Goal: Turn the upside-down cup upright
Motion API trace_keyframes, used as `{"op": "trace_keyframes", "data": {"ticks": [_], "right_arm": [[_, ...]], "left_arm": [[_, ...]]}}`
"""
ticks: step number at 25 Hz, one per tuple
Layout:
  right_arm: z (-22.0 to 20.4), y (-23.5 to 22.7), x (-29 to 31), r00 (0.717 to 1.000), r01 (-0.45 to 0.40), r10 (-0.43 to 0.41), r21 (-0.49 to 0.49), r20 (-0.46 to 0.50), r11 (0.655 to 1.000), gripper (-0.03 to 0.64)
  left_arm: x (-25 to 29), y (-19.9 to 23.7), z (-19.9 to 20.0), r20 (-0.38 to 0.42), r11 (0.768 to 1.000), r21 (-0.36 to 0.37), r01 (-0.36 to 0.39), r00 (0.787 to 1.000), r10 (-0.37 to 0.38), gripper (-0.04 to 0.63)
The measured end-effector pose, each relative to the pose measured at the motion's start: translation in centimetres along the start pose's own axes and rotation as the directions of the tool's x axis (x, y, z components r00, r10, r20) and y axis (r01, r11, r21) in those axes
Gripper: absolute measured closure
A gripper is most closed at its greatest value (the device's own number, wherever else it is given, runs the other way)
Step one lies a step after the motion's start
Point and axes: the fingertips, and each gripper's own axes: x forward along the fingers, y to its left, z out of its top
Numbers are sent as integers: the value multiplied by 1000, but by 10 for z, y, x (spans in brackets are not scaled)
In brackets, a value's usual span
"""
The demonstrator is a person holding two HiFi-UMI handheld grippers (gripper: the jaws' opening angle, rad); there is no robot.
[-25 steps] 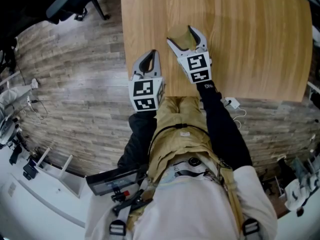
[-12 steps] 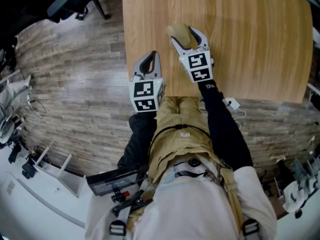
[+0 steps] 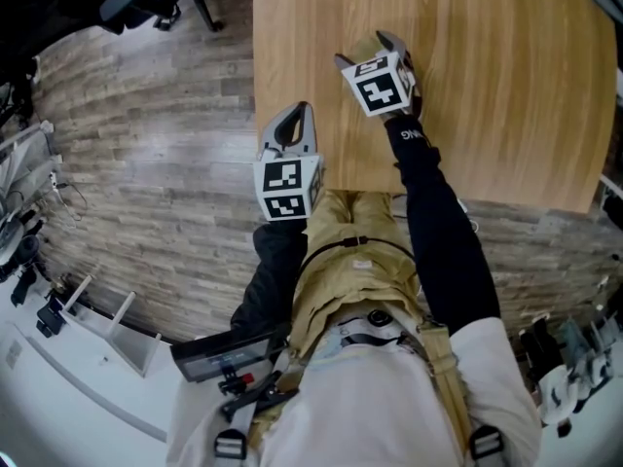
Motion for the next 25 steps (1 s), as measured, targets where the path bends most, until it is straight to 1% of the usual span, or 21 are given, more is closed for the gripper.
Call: {"op": "trace_keyframes", "data": {"ticks": [3, 8, 11, 13, 15, 20, 25], "right_arm": [[-3, -2, 2, 999, -4, 3, -30, -36, 1000, 230], [4, 2, 1, 997, -13, 1, -166, -72, 986, 230], [2, 4, 2, 995, -24, 5, -199, -99, 980, 230], [1, 4, 1, 994, -32, 11, -201, -105, 979, 230], [0, 2, -3, 996, -35, 18, -186, -90, 982, 230], [-5, 1, -20, 1000, -23, 22, -149, -8, 989, 230], [-2, -2, -33, 996, 7, 2, -100, 88, 995, 230]], "left_arm": [[0, 3, -1, -3, 1000, -8, -4, 1000, 4, 594], [2, 8, 3, -7, 1000, -14, 0, 1000, 0, 594], [2, 9, 3, -7, 1000, -12, 2, 1000, -2, 594], [2, 9, 3, -7, 1000, -12, 2, 1000, -2, 594], [2, 7, 3, -6, 1000, -14, 3, 1000, -3, 594], [1, 1, 0, 0, 1000, -10, 11, 1000, -11, 594], [1, -2, 1, -1, 1000, -7, 18, 1000, -18, 594]]}}
